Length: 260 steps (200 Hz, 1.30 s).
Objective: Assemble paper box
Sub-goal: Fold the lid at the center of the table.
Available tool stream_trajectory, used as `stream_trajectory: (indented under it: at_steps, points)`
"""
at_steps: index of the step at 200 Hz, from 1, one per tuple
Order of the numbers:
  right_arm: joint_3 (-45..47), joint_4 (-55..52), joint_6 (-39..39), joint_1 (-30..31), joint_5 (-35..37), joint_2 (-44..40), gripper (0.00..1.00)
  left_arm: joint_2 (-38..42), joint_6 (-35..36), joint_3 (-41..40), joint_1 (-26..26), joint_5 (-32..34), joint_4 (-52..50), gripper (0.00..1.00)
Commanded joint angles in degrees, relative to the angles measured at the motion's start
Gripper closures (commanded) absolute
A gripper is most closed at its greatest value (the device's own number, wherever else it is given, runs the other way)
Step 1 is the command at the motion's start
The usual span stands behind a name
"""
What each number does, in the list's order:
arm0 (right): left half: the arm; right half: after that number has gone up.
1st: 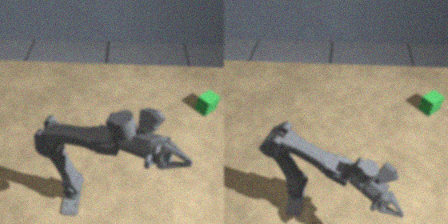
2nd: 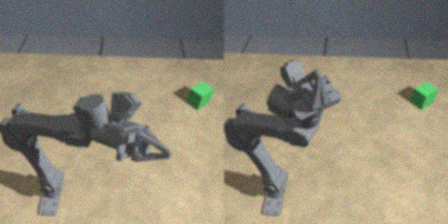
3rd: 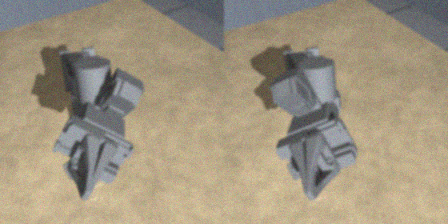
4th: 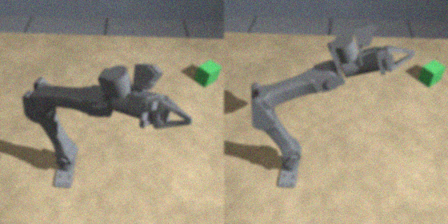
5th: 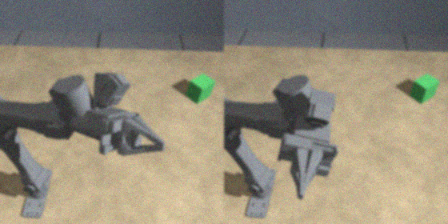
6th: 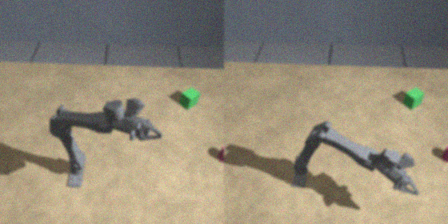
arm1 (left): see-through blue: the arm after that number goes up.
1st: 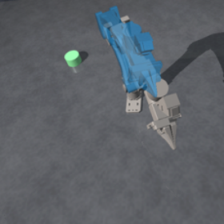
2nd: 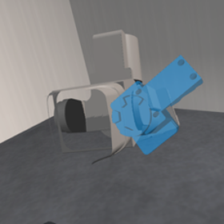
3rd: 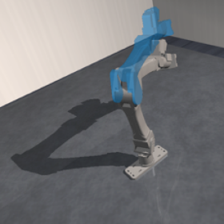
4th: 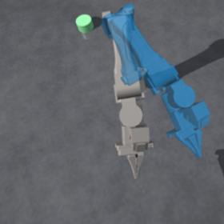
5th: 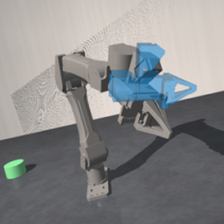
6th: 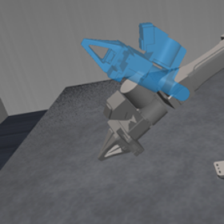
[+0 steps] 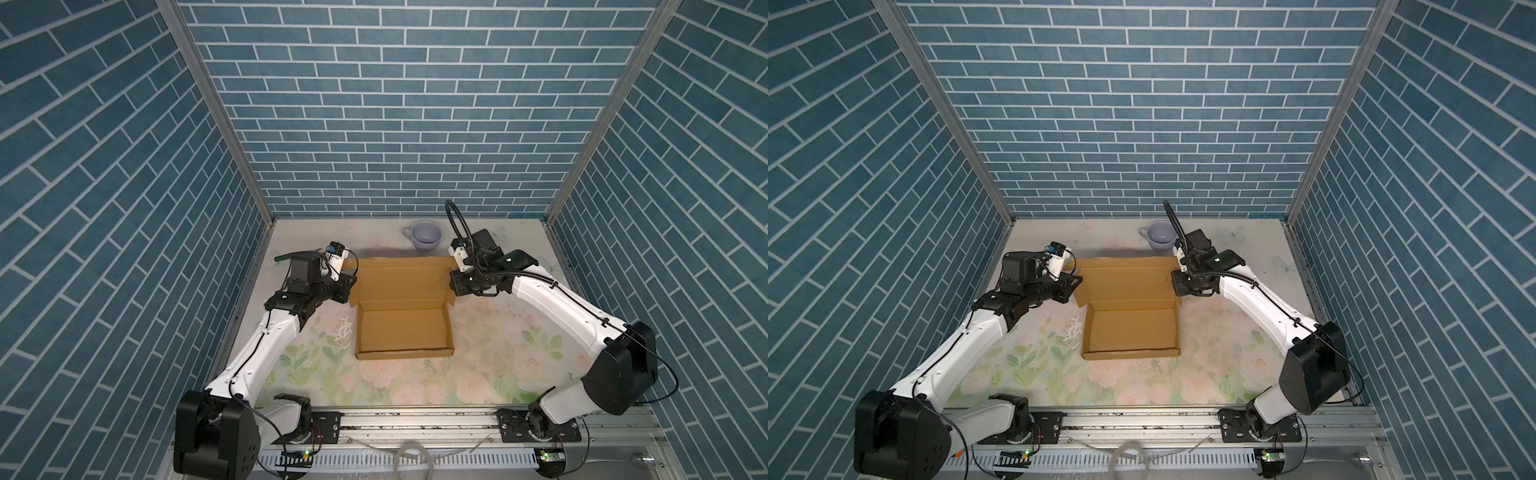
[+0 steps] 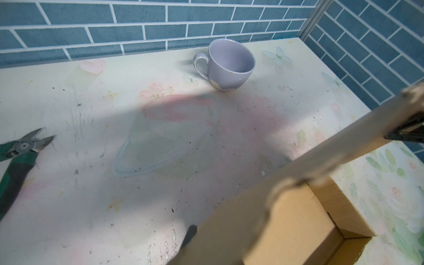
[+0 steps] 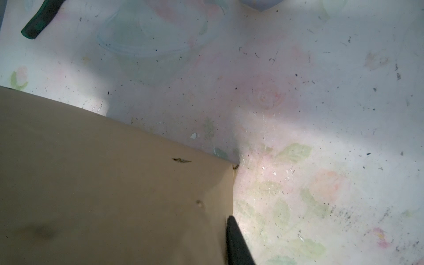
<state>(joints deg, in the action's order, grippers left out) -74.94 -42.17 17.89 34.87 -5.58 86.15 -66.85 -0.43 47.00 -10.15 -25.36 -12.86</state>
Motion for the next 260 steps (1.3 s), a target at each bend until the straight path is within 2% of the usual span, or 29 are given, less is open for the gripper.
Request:
stream_trajectory:
  at_steps: [1,29,60,115,170,195,232,260]
  points:
    - [3.0,3.2,3.7,0.8,2.3,-2.1,0.89,1.6,-2.7,-1.8,-0.5,-0.3,2.2,0.87]
    - [6.1,6.1,5.2,1.5,4.2,-3.9,0.97,3.8,-4.5,-5.3,-2.3,2.0,7.2,1.00]
    - [10.4,11.5,4.8,1.6,8.0,-7.9,1.00,4.1,-7.0,-8.6,-5.2,6.8,15.6,1.00]
    - [13.9,20.6,1.4,1.6,11.0,-12.0,1.00,-0.6,-8.3,-8.6,-9.3,13.1,29.3,1.00]
    - [28.3,35.0,4.5,1.6,11.2,-17.0,1.00,-1.5,-12.3,-20.5,-11.6,16.3,47.1,1.00]
    - [32.7,41.3,6.5,1.6,10.8,-17.5,1.00,-4.1,-12.0,-23.7,-13.3,18.9,51.6,1.00]
    - [31.7,40.8,9.9,1.8,9.8,-18.5,1.00,-7.8,-13.0,-26.1,-13.9,19.3,58.1,1.00]
    - [28.8,37.5,11.7,1.8,9.7,-20.3,1.00,-7.8,-13.2,-28.6,-14.1,19.7,60.7,1.00]
